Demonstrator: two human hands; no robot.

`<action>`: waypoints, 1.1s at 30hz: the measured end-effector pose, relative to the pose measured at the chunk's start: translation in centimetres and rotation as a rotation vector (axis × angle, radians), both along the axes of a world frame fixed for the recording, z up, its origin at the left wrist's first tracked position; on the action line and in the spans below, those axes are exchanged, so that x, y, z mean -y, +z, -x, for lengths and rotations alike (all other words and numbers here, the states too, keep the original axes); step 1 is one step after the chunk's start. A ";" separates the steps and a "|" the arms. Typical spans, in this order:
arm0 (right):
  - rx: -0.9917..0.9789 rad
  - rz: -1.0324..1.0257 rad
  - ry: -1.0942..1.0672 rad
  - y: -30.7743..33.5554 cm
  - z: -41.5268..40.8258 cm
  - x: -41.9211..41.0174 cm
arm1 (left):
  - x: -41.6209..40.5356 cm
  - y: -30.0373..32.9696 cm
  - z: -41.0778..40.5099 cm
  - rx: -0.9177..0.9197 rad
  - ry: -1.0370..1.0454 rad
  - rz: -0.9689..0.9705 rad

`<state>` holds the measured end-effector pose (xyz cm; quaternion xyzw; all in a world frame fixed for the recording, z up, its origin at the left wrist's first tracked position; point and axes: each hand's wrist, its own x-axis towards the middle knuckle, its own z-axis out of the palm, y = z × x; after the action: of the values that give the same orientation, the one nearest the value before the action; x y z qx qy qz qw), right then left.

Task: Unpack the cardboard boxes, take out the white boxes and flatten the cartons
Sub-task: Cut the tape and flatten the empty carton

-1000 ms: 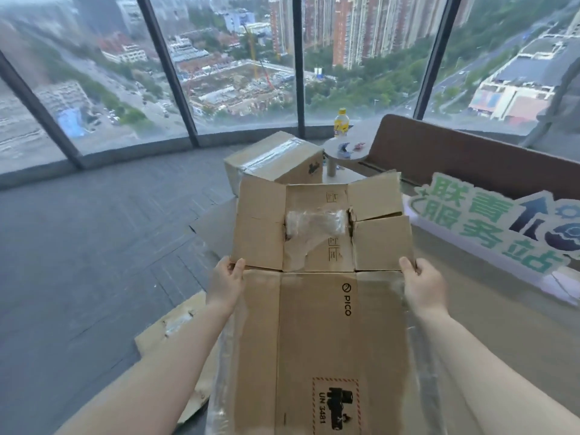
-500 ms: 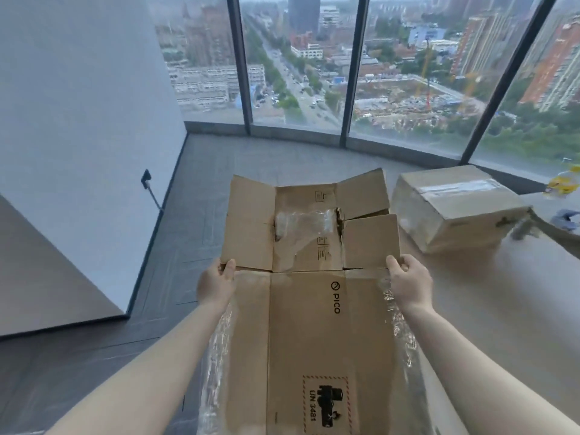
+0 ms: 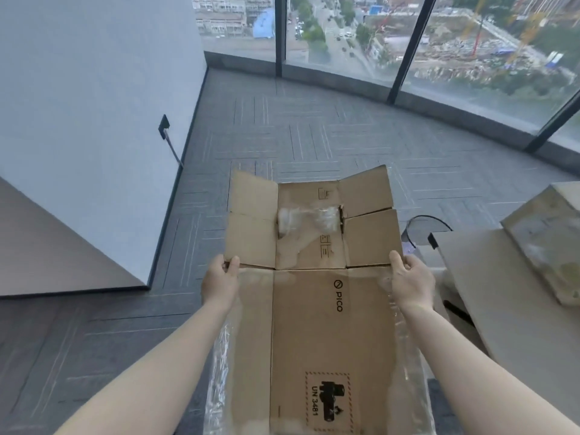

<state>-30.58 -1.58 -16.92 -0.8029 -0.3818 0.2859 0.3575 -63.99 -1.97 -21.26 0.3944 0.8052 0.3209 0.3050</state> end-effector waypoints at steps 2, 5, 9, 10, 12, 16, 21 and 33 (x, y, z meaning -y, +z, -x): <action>0.044 0.038 0.009 -2.3 0.5 -1.9 | -1.3 -2.4 0.3 0.009 0.004 0.028; 0.081 0.081 0.030 -6.4 0.8 -4.6 | -3.0 -6.6 0.5 0.041 0.026 0.071; 0.075 0.159 0.033 -15.3 0.6 -7.8 | -5.0 -14.7 0.4 0.030 0.063 0.127; 0.089 0.182 0.033 -18.2 0.4 -8.4 | -5.4 -17.2 0.3 0.020 0.067 0.146; 0.087 0.205 0.044 -24.4 0.0 -9.7 | -6.3 -22.7 0.0 0.005 0.079 0.171; 0.081 0.244 0.072 -36.9 -1.5 -11.3 | -7.9 -34.1 -0.8 0.022 0.079 0.161; 0.105 0.288 0.088 -49.6 -3.5 -12.9 | -9.5 -46.9 -1.8 0.043 0.036 0.158; 0.107 0.343 0.205 -73.2 -4.2 -20.1 | -15.3 -71.5 -1.5 0.061 0.075 0.138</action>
<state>-26.36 18.47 -90.10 -0.8231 -0.4256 0.3385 0.1638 -62.48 13.34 -92.73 0.3322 0.8300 0.2875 0.3438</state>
